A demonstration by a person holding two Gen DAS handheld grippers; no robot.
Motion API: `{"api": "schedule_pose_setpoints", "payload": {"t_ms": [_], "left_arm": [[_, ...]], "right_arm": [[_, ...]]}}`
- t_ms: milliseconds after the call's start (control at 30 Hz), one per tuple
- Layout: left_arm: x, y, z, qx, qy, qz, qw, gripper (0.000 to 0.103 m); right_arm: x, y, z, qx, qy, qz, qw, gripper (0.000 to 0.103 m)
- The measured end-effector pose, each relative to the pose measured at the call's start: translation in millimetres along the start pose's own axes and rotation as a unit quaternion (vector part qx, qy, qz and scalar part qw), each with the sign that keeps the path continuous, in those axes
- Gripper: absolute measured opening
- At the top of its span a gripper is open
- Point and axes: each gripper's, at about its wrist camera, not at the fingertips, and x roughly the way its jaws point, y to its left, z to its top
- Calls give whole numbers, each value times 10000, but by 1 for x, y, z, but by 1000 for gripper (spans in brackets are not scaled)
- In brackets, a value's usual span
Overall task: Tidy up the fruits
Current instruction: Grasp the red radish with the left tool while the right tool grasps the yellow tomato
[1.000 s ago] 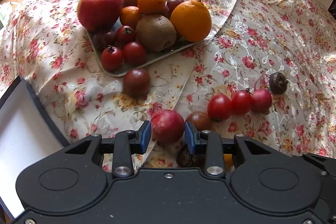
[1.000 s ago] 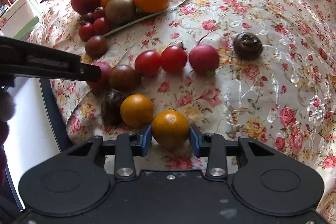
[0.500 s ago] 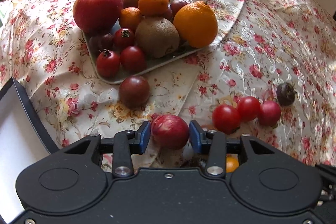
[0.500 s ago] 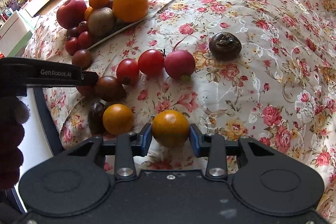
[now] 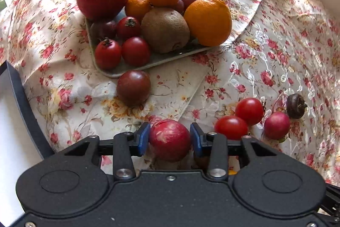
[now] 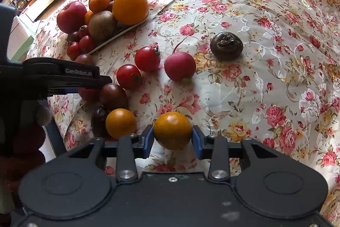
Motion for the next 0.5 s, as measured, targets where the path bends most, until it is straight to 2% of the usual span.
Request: {"api": "schedule_pose_setpoints", "payload": {"t_ms": [67, 267, 500], "left_arm": [[-9, 6, -1, -79, 4, -40, 10000, 49], [-49, 33, -5, -185, -126, 195, 9996, 49], [-92, 91, -15, -384, -136, 583, 9975, 49]], "right_arm": [[-3, 0, 1, 29, -19, 5, 10000, 39], [-21, 11, 5, 37, -127, 159, 9998, 39], [-37, 62, 1, -422, -150, 257, 9987, 39]]}}
